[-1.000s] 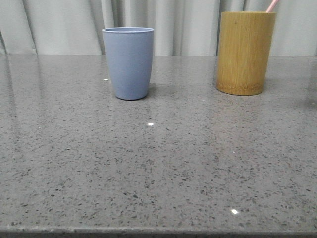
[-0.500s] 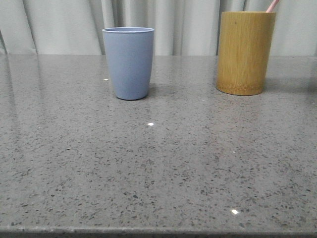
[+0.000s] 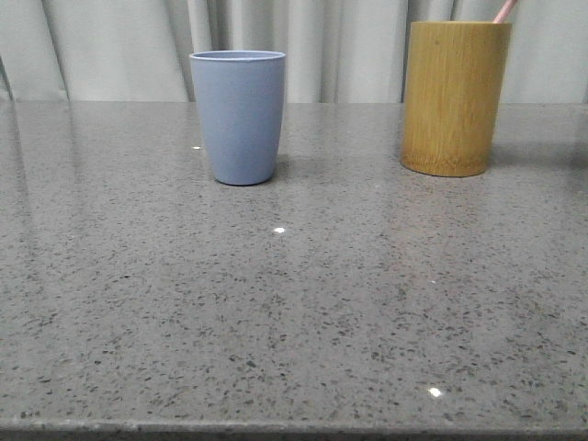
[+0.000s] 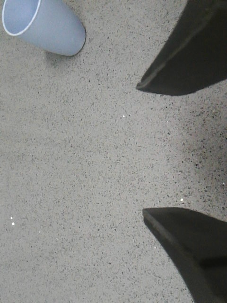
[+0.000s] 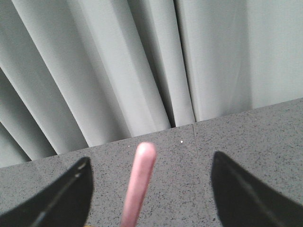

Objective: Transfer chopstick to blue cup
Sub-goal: 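Grasp the pink stick in the bamboo cup with the right gripper, then lift the pink stick out of the bamboo cup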

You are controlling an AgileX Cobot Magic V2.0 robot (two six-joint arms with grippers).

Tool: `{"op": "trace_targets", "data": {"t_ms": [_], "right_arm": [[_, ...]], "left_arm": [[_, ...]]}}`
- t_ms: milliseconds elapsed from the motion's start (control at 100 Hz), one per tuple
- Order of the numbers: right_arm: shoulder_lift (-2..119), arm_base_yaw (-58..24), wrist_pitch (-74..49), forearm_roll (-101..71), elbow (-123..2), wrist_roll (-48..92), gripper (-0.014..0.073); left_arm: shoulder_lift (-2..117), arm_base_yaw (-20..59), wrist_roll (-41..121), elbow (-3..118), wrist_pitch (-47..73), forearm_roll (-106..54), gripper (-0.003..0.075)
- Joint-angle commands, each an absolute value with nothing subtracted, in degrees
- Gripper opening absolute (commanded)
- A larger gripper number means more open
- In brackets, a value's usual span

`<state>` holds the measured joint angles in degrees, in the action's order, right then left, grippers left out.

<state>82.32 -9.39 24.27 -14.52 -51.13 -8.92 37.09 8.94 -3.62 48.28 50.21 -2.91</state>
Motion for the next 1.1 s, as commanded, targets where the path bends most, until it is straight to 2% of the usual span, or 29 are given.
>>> {"op": "trace_targets", "data": {"t_ms": [0,650,930,1090], "right_arm": [[80.56,-9.32,28.18,-14.23,-53.23,-9.04,0.0411],[80.56,-11.45,30.46,-14.23,-53.40,-10.27,-0.0067],[78.21,-11.45,27.84,-13.90,-57.55,-10.21,-0.0067],[76.79,-11.45,21.72,-10.69,-64.49,-9.42,-0.0067]], "left_arm": [[37.24,8.82,-4.33,49.64,46.09,-3.46,0.0484],[37.24,8.82,-4.33,49.64,46.09,-3.46,0.0484],[37.24,8.82,-4.33,49.64,46.09,-3.35,0.0484],[37.24,8.82,-4.33,49.64,46.09,-3.35,0.0484]]}}
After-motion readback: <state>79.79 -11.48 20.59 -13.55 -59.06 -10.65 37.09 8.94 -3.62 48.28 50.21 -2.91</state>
